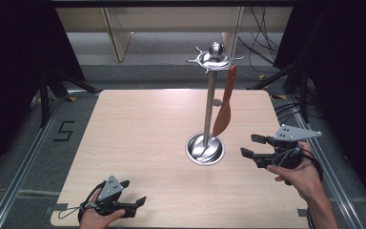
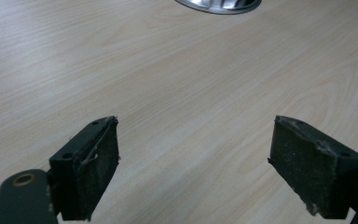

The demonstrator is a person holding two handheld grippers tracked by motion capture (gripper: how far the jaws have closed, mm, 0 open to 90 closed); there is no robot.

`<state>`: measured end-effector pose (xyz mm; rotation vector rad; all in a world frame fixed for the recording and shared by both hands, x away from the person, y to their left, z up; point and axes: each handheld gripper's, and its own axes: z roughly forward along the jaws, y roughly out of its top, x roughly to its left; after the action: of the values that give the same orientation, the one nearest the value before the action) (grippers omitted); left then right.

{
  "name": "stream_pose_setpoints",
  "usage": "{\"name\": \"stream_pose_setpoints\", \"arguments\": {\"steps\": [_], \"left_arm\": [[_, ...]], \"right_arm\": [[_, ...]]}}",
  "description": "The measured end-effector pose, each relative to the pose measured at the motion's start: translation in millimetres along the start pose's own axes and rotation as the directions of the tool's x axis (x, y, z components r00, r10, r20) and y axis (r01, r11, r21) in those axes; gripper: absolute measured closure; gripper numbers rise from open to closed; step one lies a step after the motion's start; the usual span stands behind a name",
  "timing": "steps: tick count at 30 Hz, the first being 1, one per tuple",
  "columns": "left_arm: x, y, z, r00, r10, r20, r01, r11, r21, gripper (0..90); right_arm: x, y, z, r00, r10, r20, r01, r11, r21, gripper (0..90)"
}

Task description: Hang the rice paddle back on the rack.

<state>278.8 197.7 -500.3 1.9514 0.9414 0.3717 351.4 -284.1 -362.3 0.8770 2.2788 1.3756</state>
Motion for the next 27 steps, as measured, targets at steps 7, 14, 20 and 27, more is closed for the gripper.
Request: {"name": "stream_pose_setpoints", "arguments": {"steps": [7,14,20,27], "left_arm": [[0.9,1.1,-0.4,0.9999,0.010,0.001,-0.010,0.9999,0.005,14.9],[0.8,0.9,-1.5,0.9999,0.012,-0.002,-0.012,0.9999,0.004,14.9],[-0.5,0.0,-0.9,1.0000,-0.004,0.000,0.004,0.9999,0.010,14.9],[0.4,0.4,-1.5,0.9998,0.022,0.001,-0.022,0.9997,0.012,14.9]], "right_arm": [[-0.2,-5.2,5.7,0.9997,0.024,0.006,-0.024,1.000,-0.005,35.0],[0.8,-8.7,7.2,0.9997,0.015,-0.019,-0.015,1.000,0.016,33.8],[1.6,-12.8,11.0,0.9998,-0.002,-0.019,0.002,1.000,0.025,33.1],[4.3,-19.2,13.8,0.9988,0.040,-0.028,-0.039,0.998,0.057,32.7]]}}
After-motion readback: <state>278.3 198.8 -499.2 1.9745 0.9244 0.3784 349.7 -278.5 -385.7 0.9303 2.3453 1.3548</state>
